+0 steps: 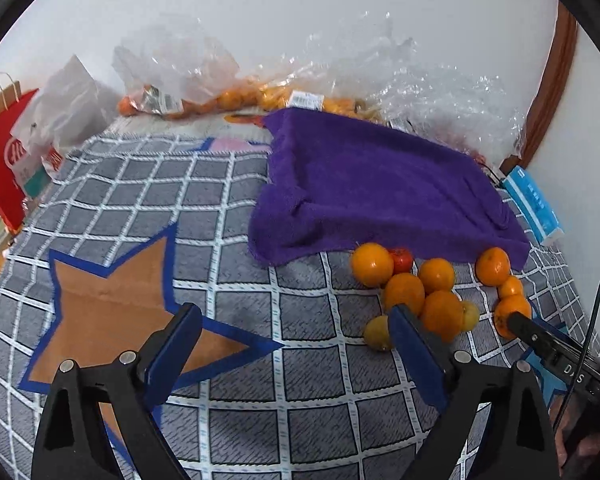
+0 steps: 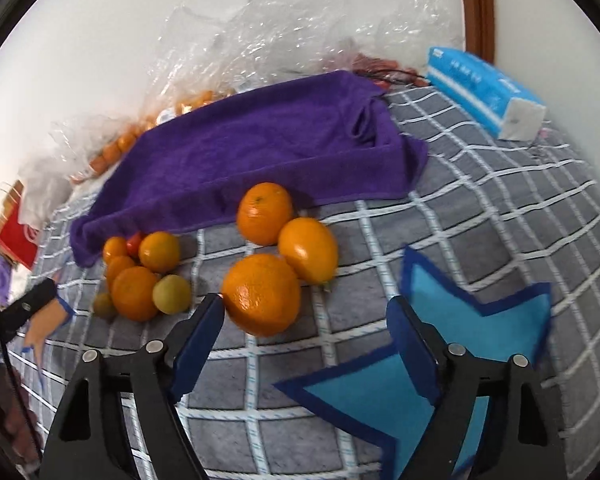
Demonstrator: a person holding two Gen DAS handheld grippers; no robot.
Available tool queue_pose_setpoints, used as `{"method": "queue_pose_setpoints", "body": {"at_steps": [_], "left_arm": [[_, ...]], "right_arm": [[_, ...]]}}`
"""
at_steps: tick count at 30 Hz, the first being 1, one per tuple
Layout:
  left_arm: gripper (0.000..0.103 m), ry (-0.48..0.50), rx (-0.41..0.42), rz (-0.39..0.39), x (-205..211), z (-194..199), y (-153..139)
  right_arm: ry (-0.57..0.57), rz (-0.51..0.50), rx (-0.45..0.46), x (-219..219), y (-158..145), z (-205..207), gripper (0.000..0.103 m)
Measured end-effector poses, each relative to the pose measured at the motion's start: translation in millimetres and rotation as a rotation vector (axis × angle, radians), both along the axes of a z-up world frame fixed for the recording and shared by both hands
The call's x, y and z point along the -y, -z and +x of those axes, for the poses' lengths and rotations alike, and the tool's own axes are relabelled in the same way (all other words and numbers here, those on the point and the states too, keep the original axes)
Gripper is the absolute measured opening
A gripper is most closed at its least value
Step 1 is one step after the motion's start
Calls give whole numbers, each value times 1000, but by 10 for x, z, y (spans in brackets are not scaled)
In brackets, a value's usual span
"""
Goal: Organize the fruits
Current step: 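Move right tool to the large orange while left tool approaches small yellow citrus, then close right gripper on the large orange while left gripper closes on yellow citrus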
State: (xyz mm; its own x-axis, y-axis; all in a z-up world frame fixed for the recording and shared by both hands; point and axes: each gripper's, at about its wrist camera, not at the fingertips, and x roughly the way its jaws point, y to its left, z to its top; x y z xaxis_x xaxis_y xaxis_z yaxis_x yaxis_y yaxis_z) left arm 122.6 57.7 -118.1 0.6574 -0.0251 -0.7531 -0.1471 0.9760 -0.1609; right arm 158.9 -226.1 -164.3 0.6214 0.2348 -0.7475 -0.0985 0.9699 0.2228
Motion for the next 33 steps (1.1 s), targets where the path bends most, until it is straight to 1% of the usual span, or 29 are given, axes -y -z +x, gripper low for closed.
{"method": "queue_pose_setpoints", "body": {"at_steps": [1,3,5,6,7,8,9,10,11,13,15,17,19,20,22,25,30,33], "left_arm": [[93,5,-1,-2,6,12,14],[93,17,-3,-5,34,37,32],[91,32,-3,-10,72,52,40],[88,42,-5,-13,94,59,46],[85,54,-11,-16,126,66,55],[83,70,-16,-17,164,67,66],[80,85,-18,-17,206,65,78],[77,98,-21,-16,245,65,90],[76,110,-24,-14,283,65,108],[67,137,-34,-1,367,73,163],[62,153,-44,8,413,77,208],[53,160,-52,12,451,91,253],[43,152,-33,41,483,87,259],[41,152,-29,52,490,85,260],[33,148,-9,64,489,66,244],[30,141,17,44,456,52,239],[30,133,9,3,427,67,276],[29,126,14,-38,377,66,288]], "right_arm": [[-11,0,-1,-41,12,14,79],[-33,-12,-16,-125,49,48,71],[-44,-39,-9,-193,54,45,68],[-48,-61,4,-227,47,29,62],[-56,-86,6,-260,48,21,58],[-55,-101,7,-267,52,21,51],[-51,-109,9,-265,50,15,47],[-58,-105,12,-255,46,-3,46],[-65,-97,13,-237,45,-12,41],[-64,-88,14,-196,34,-57,40],[-59,-96,19,-172,33,-103,40],[-61,-101,25,-154,49,-126,40],[-59,-98,33,-153,51,-137,40],[-58,-100,35,-157,53,-131,40],[-53,-105,42,-166,68,-136,40],[-52,-125,46,-196,75,-141,40],[-53,-105,45,-171,76,-130,41],[-53,-108,45,-175,74,-125,41]]}}
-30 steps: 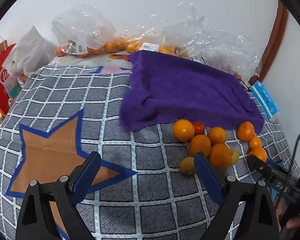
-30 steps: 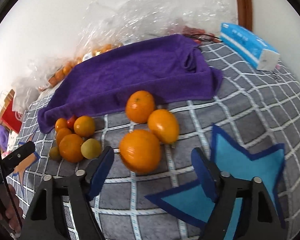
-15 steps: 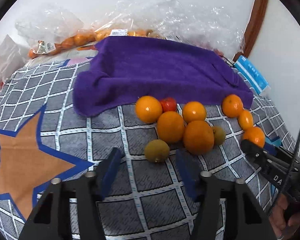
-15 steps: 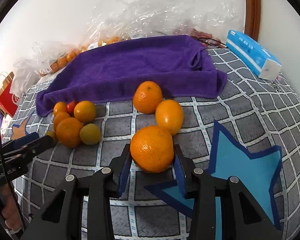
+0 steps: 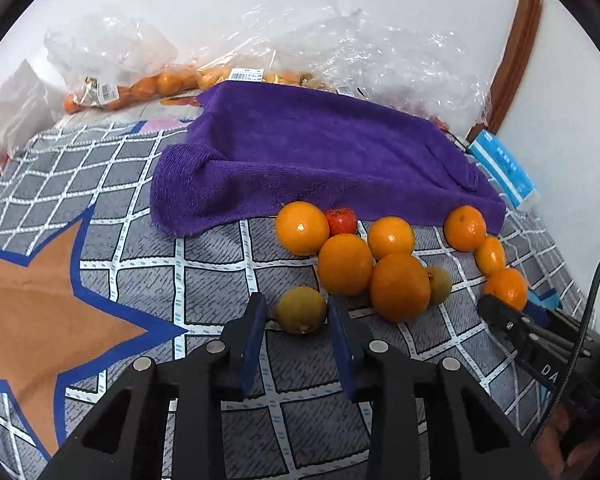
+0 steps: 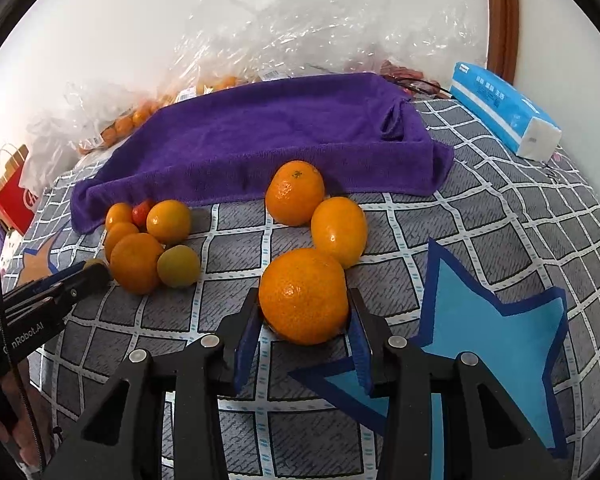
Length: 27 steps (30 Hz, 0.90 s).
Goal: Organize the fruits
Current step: 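Close right gripper on the large orange while left gripper closes on yellow citrus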
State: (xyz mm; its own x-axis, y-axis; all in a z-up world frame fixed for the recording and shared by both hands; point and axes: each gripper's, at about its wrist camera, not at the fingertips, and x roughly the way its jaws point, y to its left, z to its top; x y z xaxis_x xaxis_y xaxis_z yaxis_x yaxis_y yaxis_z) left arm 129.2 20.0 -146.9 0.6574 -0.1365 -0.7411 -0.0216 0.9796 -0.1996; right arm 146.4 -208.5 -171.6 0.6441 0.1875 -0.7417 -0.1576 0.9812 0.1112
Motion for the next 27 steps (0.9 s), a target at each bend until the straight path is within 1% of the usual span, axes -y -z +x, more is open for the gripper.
{"method": "queue_pose_setpoints", "body": {"at_steps": [1,6,12,16,20,24,27], "left_arm": [[26,-3,2,-9,-12,-4,5],[25,-16,11,-95,-123,-34,18],[25,-39,2,-108,-174,-117,7],[25,-51,-14,-171,-261,-215,-8],[25,-58,3,-167,-295,-299,-103],[25,-48,17,-192,-312,-358,-204],[25,-45,28,-181,-303,-371,-269]], "right_arm": [[-2,-7,1,-11,-2,-2,41],[-4,-10,5,-15,-2,-9,41],[3,-5,29,-3,-40,-47,41],[12,3,45,20,-66,-76,41],[19,5,58,27,-93,-101,41],[14,21,68,23,-126,-156,41],[6,25,71,8,-153,-201,41]]}}
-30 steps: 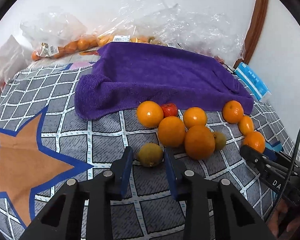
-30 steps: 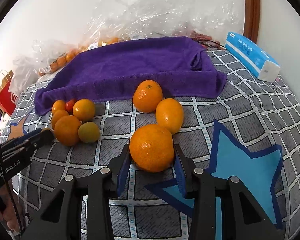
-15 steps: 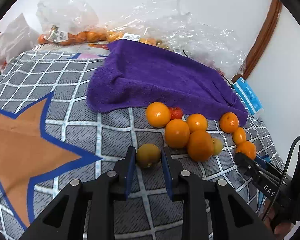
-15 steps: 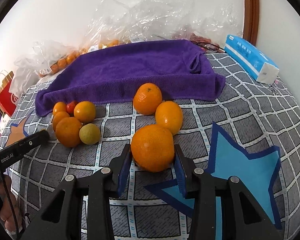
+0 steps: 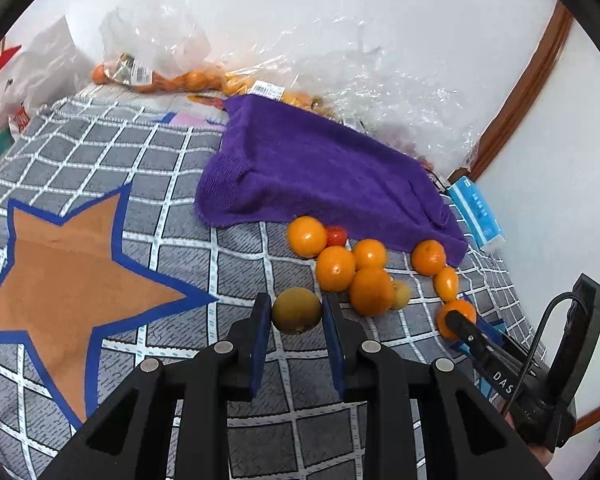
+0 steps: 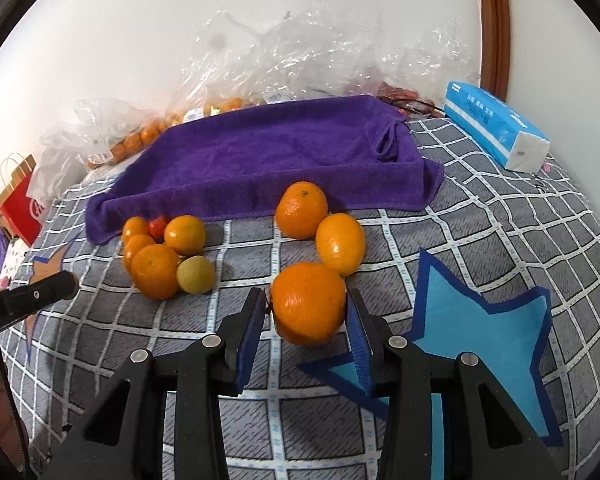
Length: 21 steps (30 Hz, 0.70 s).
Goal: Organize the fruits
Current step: 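Close right gripper on the large orange while left gripper closes on yellow citrus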
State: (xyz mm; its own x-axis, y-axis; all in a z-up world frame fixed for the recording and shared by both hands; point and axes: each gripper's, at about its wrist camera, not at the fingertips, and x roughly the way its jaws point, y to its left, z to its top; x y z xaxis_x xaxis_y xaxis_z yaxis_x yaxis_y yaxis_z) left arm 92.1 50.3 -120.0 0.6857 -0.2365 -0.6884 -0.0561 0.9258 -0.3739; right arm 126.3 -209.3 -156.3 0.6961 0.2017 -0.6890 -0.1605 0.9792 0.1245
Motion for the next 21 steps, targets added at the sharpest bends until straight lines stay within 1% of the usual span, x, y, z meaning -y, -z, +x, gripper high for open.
{"method": "queue_pose_setpoints", "body": {"at_steps": [3,6,8,11,14,16,17,18,21], "left_arm": [[25,-5,13,18,26,15,-76],[25,-12,13,24,33,82,-142],[25,-8,21,30,33,125,-164],[25,-15,24,52,26,146,-178],[25,-16,26,42,-5,133,-167],[25,-20,13,38,-7,155,-143],[25,-17,6,31,-4,164,-121],[25,-15,2,29,0,166,-111],[25,-3,-3,34,35,155,-100]], "right_arm": [[-4,-4,7,-7,-63,-20,40],[-6,-2,25,3,-183,-13,33],[-9,-3,36,-5,-263,20,33],[-25,-49,10,-69,-230,105,33],[-21,-103,34,-103,-188,48,35],[-28,-116,39,-121,-170,1,40],[-30,-122,38,-128,-153,-14,48],[-28,-130,37,-131,-138,-22,54],[5,-198,44,-114,-49,-42,56]]}}
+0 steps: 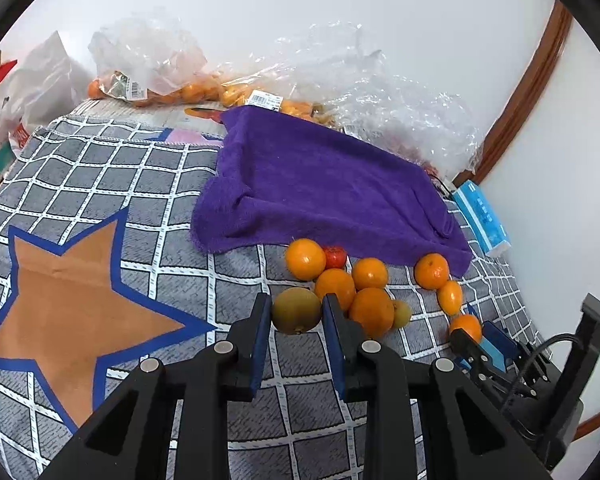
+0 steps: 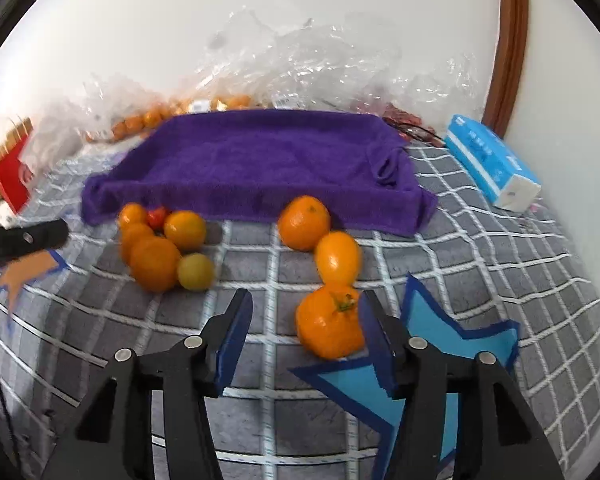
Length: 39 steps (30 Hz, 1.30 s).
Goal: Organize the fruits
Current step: 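Close right gripper on the large orange while left gripper closes on yellow citrus, then lift both held fruits and carry them over the purple towel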
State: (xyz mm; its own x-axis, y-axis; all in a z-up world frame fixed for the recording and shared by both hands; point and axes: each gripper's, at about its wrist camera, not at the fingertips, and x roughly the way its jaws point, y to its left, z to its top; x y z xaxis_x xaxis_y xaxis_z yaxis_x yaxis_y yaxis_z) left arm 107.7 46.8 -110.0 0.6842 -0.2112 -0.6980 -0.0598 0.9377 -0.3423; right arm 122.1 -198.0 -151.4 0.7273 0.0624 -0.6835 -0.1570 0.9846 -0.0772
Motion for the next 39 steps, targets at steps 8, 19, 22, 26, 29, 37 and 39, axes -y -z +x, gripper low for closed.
{"method": "queue_pose_setpoints", "body": {"at_steps": [8,19,22,26,29,37,39], "left_arm": [[25,8,13,1,40,-18,-45],[25,5,21,10,58,-7,-78],[25,5,23,4,56,34,-105],[25,4,43,17,61,113,-199],[25,1,54,26,64,186,-274],[25,4,88,59,69,459,-411],[25,1,92,55,56,555,-439]], "right_arm": [[46,60,-109,222,187,142,56],[39,182,-78,325,94,139,43],[20,195,-53,280,-44,118,43],[-2,197,5,195,-285,167,43],[-25,203,23,145,-403,240,43],[-50,210,53,1,-581,538,43],[-51,210,60,-40,-622,641,43]]}}
